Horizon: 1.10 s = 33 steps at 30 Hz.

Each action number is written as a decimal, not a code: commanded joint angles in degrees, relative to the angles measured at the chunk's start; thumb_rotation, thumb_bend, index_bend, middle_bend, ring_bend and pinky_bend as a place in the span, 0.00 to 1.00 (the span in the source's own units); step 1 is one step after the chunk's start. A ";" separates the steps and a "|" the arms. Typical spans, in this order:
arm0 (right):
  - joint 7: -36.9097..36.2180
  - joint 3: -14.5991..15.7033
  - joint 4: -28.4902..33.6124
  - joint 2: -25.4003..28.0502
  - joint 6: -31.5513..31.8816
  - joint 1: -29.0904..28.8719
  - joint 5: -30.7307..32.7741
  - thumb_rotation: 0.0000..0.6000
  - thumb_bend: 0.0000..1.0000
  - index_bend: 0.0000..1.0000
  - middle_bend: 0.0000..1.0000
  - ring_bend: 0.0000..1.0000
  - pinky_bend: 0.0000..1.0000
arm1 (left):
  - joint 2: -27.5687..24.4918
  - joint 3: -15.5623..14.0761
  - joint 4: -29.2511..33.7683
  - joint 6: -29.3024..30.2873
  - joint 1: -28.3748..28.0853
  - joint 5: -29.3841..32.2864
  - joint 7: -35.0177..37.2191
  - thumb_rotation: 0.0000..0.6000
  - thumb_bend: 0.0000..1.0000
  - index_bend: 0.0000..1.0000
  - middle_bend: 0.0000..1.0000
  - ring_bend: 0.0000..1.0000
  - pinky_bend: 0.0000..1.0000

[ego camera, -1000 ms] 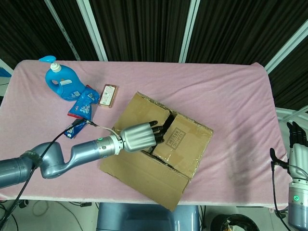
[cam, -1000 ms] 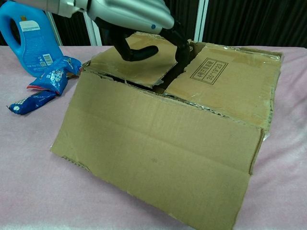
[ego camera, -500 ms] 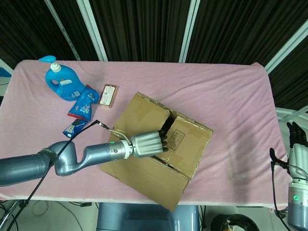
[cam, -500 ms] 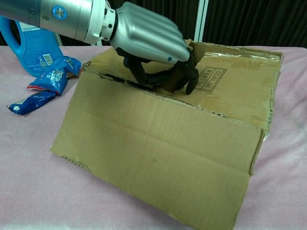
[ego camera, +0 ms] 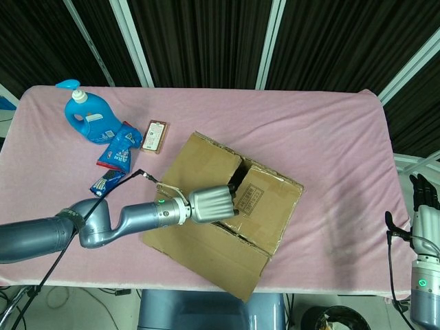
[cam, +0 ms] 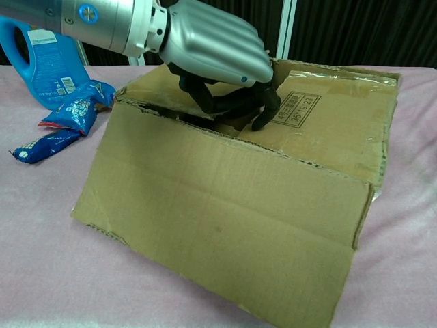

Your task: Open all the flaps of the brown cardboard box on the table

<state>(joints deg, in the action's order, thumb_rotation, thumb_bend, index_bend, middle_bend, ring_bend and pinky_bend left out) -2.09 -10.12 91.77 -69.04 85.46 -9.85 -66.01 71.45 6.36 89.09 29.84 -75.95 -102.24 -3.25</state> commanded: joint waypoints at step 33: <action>0.82 -2.60 -0.31 -0.46 -0.06 1.50 -1.67 1.00 0.42 0.00 0.00 0.00 0.23 | -23.17 -1.02 8.74 8.74 6.61 1.57 -3.57 1.00 0.90 0.45 0.62 0.42 0.40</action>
<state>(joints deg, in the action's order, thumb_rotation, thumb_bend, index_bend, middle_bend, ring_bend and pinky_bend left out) -1.28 -12.69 91.48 -69.49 85.41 -8.37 -67.71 48.83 5.55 97.77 38.15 -69.85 -100.81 -6.65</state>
